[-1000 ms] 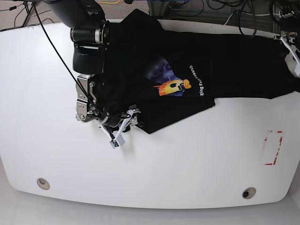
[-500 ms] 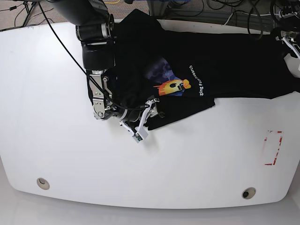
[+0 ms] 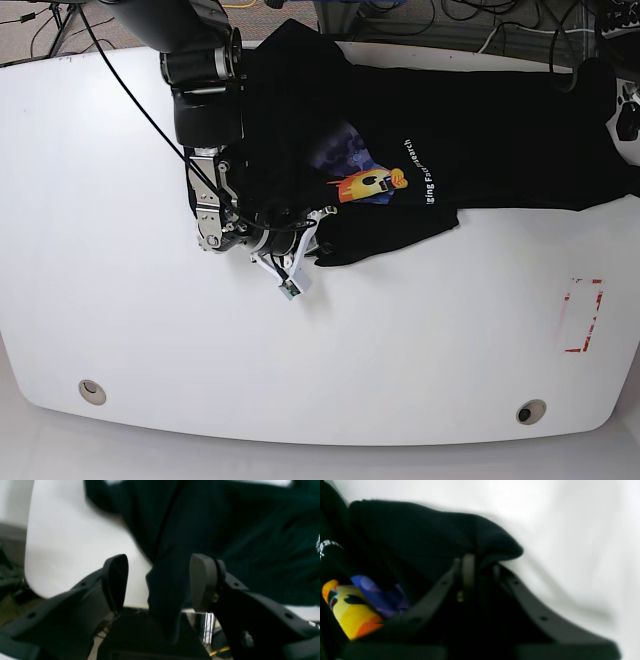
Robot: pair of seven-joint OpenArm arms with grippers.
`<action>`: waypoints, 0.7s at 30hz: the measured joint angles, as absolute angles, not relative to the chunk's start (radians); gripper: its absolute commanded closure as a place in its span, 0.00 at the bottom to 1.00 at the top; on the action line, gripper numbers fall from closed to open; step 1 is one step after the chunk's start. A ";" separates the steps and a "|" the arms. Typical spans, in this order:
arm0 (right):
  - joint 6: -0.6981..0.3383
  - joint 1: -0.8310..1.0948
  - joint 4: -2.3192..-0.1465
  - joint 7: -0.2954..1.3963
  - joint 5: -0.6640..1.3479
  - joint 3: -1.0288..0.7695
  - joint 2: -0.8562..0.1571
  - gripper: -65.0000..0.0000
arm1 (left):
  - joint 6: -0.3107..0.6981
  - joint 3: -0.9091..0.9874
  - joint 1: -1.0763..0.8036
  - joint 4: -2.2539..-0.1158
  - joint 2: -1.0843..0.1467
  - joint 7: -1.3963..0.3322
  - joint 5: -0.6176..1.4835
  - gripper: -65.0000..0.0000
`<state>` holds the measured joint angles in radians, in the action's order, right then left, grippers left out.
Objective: Layout the t-shirt on the table in an organized manner, then fold the t-shirt properly
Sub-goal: 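Hold the hem with the right gripper while the left gripper grasps the opposite hem corner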
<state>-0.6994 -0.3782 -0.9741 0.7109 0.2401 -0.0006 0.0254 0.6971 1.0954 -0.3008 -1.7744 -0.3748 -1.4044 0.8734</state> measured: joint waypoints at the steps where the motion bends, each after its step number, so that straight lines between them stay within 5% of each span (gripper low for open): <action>1: -0.699 -0.379 -0.974 0.711 0.240 -0.001 0.025 1.00 | 0.697 1.097 -0.292 -1.774 -0.374 -1.407 0.848 0.43; 13: -0.700 -0.379 -0.974 0.715 0.237 0.001 0.023 1.00 | 0.696 1.226 -0.086 -1.774 -0.382 -1.414 0.475 0.43; 21: -0.700 -0.379 -0.974 0.717 0.237 0.001 0.022 1.00 | 0.696 1.090 0.047 -1.728 -0.431 -1.352 0.229 0.43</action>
<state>-0.6998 -0.3786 -0.9745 0.7166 0.2367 0.0013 0.0223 0.6964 1.0904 0.0471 -1.7275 -0.4309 -1.3521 0.2295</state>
